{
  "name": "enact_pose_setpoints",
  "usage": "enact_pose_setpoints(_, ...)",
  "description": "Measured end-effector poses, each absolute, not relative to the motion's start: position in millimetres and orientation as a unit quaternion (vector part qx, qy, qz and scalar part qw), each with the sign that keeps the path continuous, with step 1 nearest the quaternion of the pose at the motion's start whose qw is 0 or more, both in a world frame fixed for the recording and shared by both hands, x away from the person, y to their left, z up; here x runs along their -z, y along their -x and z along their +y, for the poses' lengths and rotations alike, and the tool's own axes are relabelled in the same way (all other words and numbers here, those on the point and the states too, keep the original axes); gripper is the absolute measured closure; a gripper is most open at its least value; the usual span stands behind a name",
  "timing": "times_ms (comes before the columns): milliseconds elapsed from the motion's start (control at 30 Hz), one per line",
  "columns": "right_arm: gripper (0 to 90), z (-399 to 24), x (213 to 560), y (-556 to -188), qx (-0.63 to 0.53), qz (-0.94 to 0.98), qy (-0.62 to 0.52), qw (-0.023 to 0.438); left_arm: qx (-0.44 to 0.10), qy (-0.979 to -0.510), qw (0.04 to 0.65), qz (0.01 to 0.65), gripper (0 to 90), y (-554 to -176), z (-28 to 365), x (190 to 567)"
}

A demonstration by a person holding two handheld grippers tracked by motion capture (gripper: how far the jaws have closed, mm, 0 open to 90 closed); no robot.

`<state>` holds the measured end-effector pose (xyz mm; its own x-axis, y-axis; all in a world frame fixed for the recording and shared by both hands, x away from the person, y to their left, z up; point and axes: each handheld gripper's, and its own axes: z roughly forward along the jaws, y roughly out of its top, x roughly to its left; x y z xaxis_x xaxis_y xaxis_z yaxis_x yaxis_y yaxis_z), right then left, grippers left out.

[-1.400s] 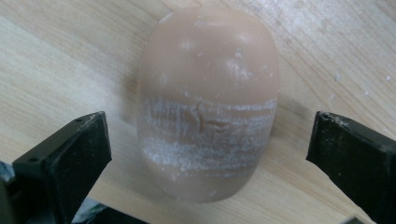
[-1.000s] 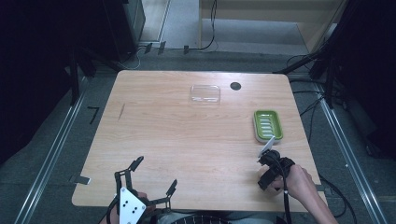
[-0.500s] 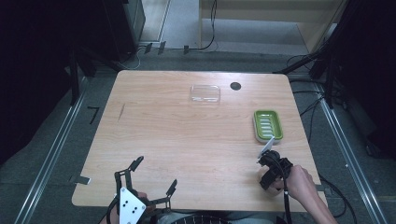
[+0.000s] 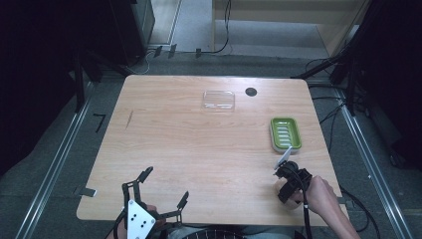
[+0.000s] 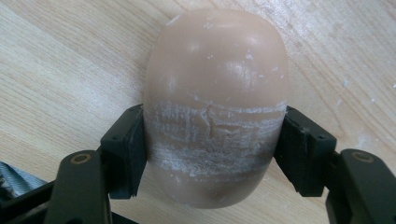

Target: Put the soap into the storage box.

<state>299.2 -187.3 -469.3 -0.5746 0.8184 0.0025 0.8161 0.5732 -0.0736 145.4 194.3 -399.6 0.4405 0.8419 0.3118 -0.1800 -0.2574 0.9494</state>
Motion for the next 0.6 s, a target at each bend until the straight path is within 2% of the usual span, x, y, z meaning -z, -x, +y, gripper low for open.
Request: enact_pose_setpoints(600, 33.9, -191.2, 455.7, -301.8, -0.034, -0.892, 0.451, 0.016, -0.462, -0.644, 0.552, 0.257, 0.0, -145.5, 194.1, 399.6)
